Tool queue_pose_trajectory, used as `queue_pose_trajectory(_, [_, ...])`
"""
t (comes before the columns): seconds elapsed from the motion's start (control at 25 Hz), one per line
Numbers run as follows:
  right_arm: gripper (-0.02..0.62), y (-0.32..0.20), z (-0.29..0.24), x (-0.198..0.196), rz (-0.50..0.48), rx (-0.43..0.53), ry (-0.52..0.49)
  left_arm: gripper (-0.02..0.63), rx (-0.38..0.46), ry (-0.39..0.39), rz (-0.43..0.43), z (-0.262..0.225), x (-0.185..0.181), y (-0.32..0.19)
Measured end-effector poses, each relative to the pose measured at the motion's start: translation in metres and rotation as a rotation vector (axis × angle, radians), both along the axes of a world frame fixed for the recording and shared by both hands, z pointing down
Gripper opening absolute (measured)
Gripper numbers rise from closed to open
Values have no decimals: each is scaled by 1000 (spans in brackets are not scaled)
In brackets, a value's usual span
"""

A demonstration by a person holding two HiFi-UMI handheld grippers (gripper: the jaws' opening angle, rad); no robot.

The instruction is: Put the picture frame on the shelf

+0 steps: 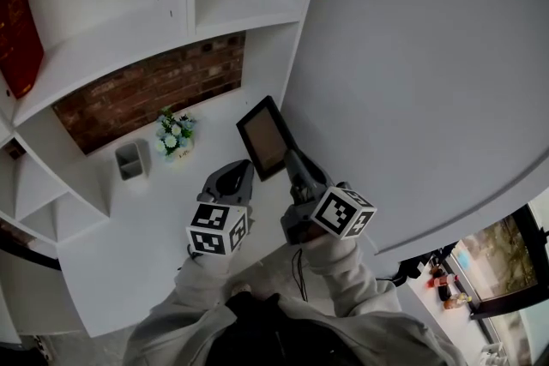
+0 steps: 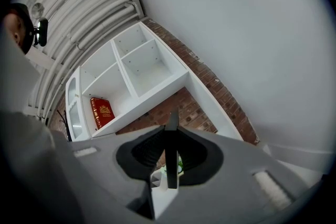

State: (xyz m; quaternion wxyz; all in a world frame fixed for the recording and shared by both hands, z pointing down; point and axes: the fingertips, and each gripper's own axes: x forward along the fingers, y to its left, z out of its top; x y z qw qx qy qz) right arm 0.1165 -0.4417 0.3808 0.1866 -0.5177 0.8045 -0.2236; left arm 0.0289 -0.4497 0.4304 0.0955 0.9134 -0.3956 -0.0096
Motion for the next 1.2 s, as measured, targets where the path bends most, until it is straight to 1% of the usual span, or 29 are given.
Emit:
queue_pose_trajectory(0.16, [65,-11,-26,10,-42,31,-31,6,43,13,-14,-25,8,-9])
queue_pose_trajectory(0.32, [65,-25,-54,19,-94,63,-74,6,84,2,-64,-51,12,-19])
queue_pose_trajectory(0.48, [66,-35,-78,19,-158,91,-101,6,125,-3,-102,-77,16,-28])
queue_pose_trajectory(0.6, [65,-42,-104,18,-225,147,-135,6,170,-7,-125,-103,19,-38])
queue_pose_trajectory(0.72, [64,-56,-128,22,-257,185,-160,6,198,2,-153,-127,19,-53])
queue_pose_trajectory(0.96, [66,-87,-167,22,-326,176,-233,6,231,-15,-192,-172,19,-81])
queue_pose_trajectory(1.08, [66,-99,-183,22,-342,175,-258,6,251,-22,-213,-193,16,-90])
queue_pose_trajectory(1.2, [66,-115,-192,22,-347,168,-276,6,263,-39,-229,-203,12,-99])
